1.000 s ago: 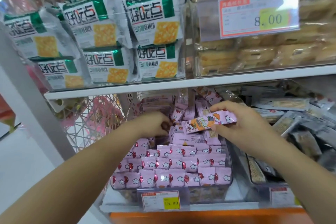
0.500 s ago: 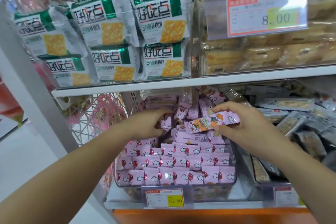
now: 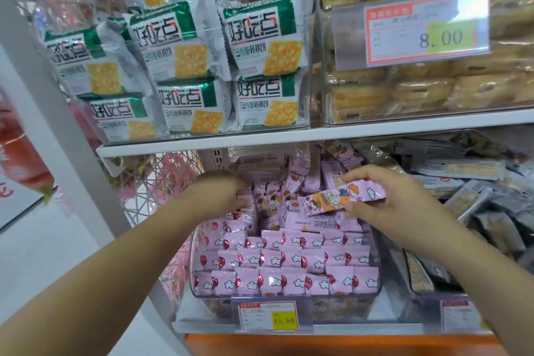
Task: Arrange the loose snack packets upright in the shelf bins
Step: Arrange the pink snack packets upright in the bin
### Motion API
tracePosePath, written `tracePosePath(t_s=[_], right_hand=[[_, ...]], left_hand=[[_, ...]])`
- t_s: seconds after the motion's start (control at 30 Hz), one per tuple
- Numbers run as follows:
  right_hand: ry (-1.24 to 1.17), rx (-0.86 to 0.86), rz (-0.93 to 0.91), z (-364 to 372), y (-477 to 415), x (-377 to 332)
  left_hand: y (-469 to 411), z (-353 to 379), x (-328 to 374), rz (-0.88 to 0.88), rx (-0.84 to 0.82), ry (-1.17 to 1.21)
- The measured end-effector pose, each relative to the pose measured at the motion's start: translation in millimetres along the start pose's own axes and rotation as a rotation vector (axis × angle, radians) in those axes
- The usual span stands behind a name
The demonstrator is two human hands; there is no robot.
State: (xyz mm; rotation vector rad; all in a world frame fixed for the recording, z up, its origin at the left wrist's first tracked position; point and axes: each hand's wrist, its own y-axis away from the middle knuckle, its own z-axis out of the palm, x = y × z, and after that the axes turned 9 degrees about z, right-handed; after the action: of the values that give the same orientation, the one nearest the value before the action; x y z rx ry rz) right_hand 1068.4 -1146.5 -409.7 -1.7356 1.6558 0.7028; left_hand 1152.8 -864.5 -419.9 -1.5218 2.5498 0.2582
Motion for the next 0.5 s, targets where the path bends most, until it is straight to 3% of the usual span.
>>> tracePosePath(t_s=[0.13,0.23,0.37,0.5], right_hand=[[0.011,0.005,-0.005,0.1,-0.1,0.8],[0.015,0.0,-0.006,0.1,-0.7,1.8],[0.029,0.003,-0.013,1.3,-2.0,2.0],[0.009,-0.006,-0.007,1.4,-0.3,2.2]], left_hand=[[0.8,-4.1,1.7,0.037,0.08,0.187],[5.4,-5.7,3.9,0.096,-0.003,0.321],[9.7,-2.2,3.5,0.172,-0.148,0.171],[10.1,-0.8,2.2,0.189,-0.152,0.112]])
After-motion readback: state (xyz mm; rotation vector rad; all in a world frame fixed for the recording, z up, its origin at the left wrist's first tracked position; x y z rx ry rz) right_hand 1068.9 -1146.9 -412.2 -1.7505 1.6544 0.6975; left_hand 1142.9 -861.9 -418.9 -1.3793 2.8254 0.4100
